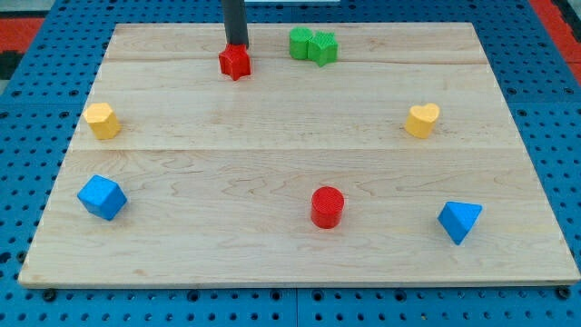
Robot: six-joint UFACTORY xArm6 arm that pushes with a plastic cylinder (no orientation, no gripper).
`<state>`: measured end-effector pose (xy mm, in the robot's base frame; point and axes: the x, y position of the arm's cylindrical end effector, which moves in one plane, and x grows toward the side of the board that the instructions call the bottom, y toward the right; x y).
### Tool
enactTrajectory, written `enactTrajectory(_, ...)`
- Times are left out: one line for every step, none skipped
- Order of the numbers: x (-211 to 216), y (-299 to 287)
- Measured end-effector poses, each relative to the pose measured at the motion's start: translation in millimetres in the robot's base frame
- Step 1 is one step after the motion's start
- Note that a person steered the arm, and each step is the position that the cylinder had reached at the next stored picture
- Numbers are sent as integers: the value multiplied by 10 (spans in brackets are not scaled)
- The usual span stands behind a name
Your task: Push the red circle diagonally bottom left to the yellow heart
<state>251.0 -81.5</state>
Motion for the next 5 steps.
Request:
enactTrajectory(173, -770)
enactTrajectory(414, -531)
enactTrajectory(388, -194)
enactTrajectory(348, 380)
enactTrajectory(589, 516)
